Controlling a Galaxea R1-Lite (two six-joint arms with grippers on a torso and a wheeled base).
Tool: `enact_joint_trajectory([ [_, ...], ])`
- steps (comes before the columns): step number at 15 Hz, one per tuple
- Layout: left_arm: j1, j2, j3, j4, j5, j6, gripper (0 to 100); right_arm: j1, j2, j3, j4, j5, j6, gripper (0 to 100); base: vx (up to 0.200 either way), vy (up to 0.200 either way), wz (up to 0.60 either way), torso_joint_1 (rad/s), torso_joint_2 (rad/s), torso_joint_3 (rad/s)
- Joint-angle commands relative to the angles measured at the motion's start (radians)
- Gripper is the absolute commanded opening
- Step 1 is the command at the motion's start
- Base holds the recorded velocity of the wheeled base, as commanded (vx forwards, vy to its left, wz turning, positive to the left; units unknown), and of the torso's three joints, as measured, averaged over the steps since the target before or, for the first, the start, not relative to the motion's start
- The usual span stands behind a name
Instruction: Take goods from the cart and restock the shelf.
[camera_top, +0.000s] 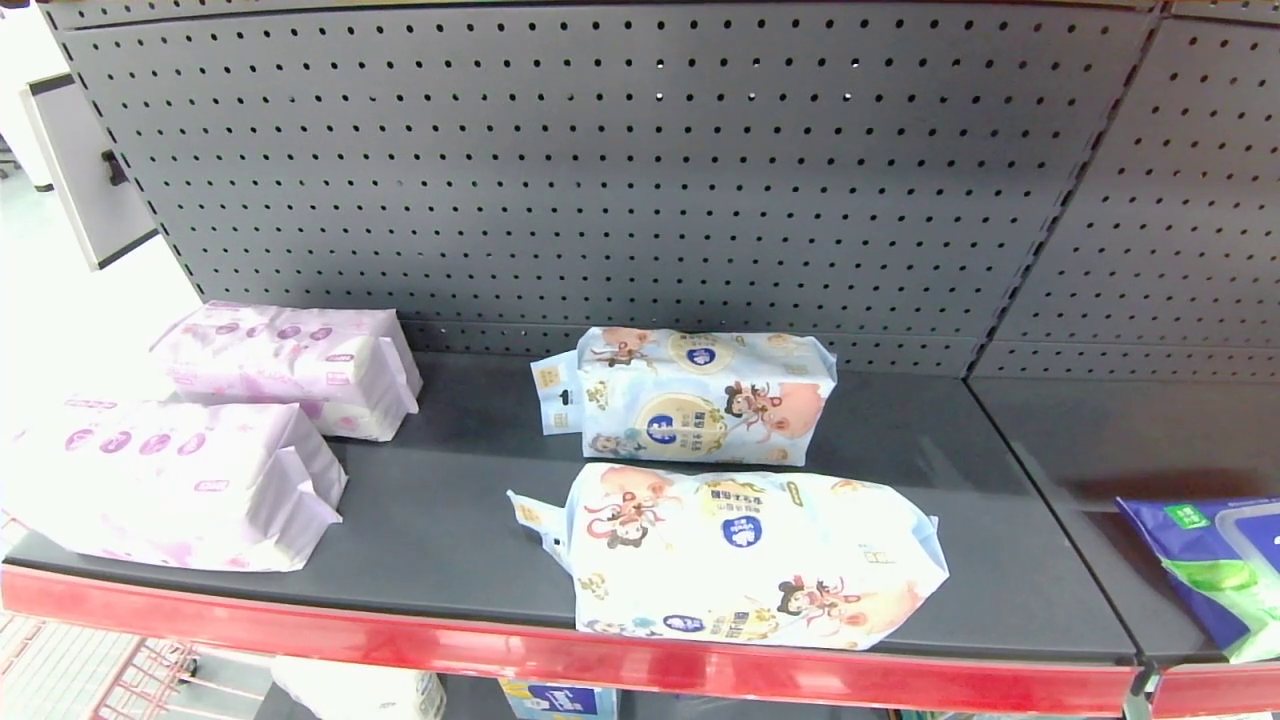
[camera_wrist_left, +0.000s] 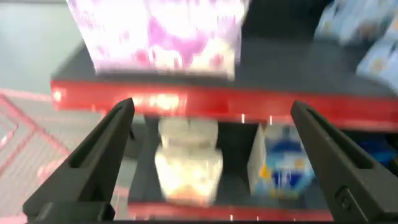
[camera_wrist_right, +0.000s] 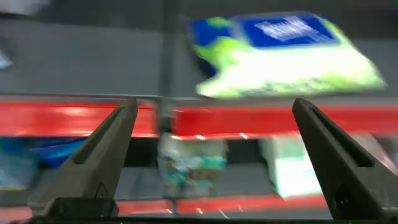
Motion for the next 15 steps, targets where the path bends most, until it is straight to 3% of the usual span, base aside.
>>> enact_joint_trajectory([
  [1,0.000,-0.004,0.078,-0.025,0.012,-0.001,100,0.027,-0.094,0.038,-0.040,0.072,0.000,100,0.000,0.000,0.00,0.000,0.00,0.000],
  [3,0.000,-0.004,0.080,-0.038,0.012,-0.003,100,0.027,-0.094,0.045,-0.055,0.046,0.010,100,0.000,0.000,0.00,0.000,0.00,0.000],
  [5,0.000,-0.004,0.080,-0.039,0.023,-0.003,100,0.025,-0.094,0.048,-0.058,-0.158,0.049,100,0.000,0.000,0.00,0.000,0.00,0.000],
  [6,0.000,-0.004,0.080,-0.039,0.026,-0.003,100,0.025,-0.094,0.048,-0.060,-0.174,0.052,100,0.000,0.000,0.00,0.000,0.00,0.000],
  [8,0.000,-0.004,0.080,-0.039,0.026,-0.003,100,0.027,-0.094,0.048,-0.058,-0.077,0.053,100,0.000,0.000,0.00,0.000,0.00,0.000],
  [9,0.000,-0.004,0.080,-0.039,0.026,-0.003,100,0.027,-0.094,0.047,-0.057,0.064,0.047,100,0.000,0.000,0.00,0.000,0.00,0.000],
  [10,0.000,-0.004,0.080,-0.039,0.026,-0.003,100,0.027,-0.094,0.047,-0.054,0.092,0.047,100,0.000,0.000,0.00,0.000,0.00,0.000],
  [13,0.000,-0.004,0.080,-0.039,0.027,-0.003,100,0.027,-0.094,0.050,-0.058,0.007,0.095,100,0.000,0.000,0.00,0.000,0.00,0.000],
  [15,0.000,-0.004,0.080,-0.039,0.027,-0.003,100,0.027,-0.094,0.048,-0.057,0.018,0.095,100,0.000,0.000,0.00,0.000,0.00,0.000],
])
